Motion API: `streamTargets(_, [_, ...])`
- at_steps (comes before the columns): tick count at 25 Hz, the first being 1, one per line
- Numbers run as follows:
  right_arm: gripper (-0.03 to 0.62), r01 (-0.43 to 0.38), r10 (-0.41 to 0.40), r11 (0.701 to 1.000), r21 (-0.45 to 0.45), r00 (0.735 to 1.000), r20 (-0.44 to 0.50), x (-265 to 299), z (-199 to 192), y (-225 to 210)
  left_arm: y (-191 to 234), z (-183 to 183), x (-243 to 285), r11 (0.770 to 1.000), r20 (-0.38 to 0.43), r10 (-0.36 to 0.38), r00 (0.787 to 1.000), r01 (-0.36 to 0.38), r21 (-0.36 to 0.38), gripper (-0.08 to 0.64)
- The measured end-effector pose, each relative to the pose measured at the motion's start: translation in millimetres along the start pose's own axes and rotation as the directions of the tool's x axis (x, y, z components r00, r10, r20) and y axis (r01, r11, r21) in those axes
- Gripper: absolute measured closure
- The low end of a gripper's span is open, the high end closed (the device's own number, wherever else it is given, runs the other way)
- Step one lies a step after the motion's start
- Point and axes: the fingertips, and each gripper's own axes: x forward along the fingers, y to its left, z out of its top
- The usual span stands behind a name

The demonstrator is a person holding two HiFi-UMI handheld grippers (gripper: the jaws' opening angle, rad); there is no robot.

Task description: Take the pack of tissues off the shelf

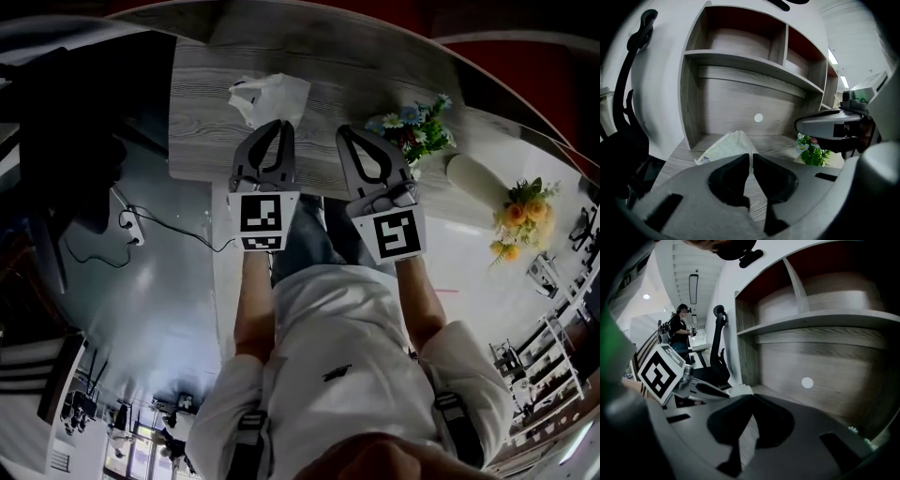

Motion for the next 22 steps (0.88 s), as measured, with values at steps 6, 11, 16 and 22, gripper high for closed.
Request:
streamTargets(6, [0.568,0.008,-0.008,1.0,0.007,1.0,-0.013,-4,-7,-2,-12,-4,4,0.999,-0.01,-0.035,0.999,0.035,-0.004,0.528])
streamTargets(11, [0.568,0.016,-0.016,1.0,0.007,1.0,-0.016,-8,-10,-5,-21,-4,4,0.998,-0.012,-0.057,0.998,0.057,-0.008,0.528])
streamTargets(16, [0.568,0.028,-0.028,0.999,0.016,1.0,-0.01,-11,-10,-8,-24,0,0,0.998,-0.006,-0.058,0.998,0.058,-0.001,0.528])
streamTargets(22, [0.568,0.026,-0.026,1.0,0.011,1.0,0.003,-13,-5,-7,-22,7,-10,0.999,0.012,-0.049,0.999,0.049,0.001,0.528])
